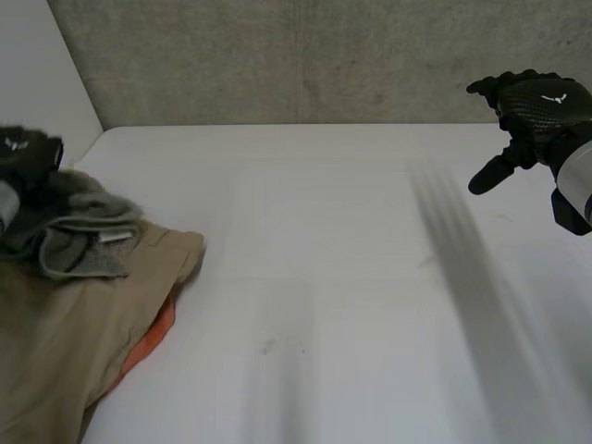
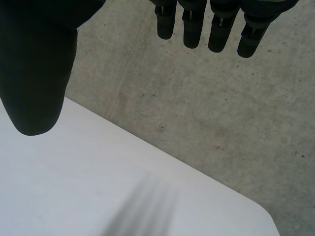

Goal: Fold the laundry.

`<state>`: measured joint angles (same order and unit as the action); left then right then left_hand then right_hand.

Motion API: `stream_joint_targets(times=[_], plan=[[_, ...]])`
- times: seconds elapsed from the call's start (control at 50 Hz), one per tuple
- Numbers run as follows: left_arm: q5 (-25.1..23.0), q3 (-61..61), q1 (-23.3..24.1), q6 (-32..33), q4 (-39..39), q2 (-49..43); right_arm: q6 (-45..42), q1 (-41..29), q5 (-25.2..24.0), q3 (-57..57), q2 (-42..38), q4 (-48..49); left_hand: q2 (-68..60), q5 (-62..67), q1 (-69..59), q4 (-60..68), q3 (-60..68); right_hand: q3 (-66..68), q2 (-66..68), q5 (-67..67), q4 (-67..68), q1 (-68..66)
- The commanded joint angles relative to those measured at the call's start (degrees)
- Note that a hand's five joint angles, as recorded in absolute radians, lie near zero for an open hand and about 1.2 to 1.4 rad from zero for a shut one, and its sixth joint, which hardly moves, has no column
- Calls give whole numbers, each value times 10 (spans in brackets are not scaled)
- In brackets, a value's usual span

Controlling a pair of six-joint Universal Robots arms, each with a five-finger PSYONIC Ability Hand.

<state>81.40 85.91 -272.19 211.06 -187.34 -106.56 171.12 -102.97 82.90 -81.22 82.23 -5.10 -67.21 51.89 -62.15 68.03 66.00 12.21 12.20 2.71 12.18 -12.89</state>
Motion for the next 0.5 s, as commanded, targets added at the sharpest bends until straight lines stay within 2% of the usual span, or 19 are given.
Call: stream_joint_targets(times=[0.02, 0.08, 0.14, 0.16, 0.2, 0.22, 0.32, 0.38, 0.44, 0.46, 0.5], plan=[[9, -66, 86, -137, -13, 76, 0, 6, 0, 1, 9, 1, -128, 181, -178, 120, 140, -22, -22, -27, -22, 29], [9, -96, 137, -193, -16, 84, 0, 7, 0, 3, 12, 1, -128, 181, -178, 120, 140, -22, -22, -27, -22, 29], [10, -122, 189, -219, -21, 72, 0, 7, 0, 4, 17, 1, -128, 181, -178, 120, 140, -22, -22, -27, -22, 29], [12, -138, 227, -225, -22, 52, 0, 7, -1, 4, 19, 1, -128, 181, -178, 120, 140, -22, -22, -27, -22, 29], [15, -155, 264, -226, -23, 23, 1, 7, -1, 4, 21, 1, -128, 181, -178, 120, 140, -22, -22, -27, -22, 29], [22, -170, 300, -227, -24, -9, 1, 8, -1, 4, 21, 1, -128, 181, -178, 120, 140, -22, -22, -27, -22, 29], [68, -204, 371, -236, -29, -119, 1, 7, -2, 4, 20, 1, -128, 181, -178, 120, 140, -22, -22, -27, -22, 29], [78, -217, 411, -252, -49, -178, 1, 8, -2, 4, 18, 1, -128, 181, -178, 120, 140, -22, -22, -27, -22, 29], [78, -218, 431, -269, -76, -204, 0, 8, -2, 4, 12, 3, -128, 181, -178, 120, 140, -22, -22, -27, -22, 29], [77, -218, 438, -283, -87, -216, 0, 8, -1, 4, 11, 3, -113, 166, -164, 105, 125, -22, -22, -27, -22, 29], [76, -216, 442, -297, -94, -223, -1, 8, -2, 4, 7, 4, 191, -138, 141, -200, -179, -22, -22, -27, -22, 29]])
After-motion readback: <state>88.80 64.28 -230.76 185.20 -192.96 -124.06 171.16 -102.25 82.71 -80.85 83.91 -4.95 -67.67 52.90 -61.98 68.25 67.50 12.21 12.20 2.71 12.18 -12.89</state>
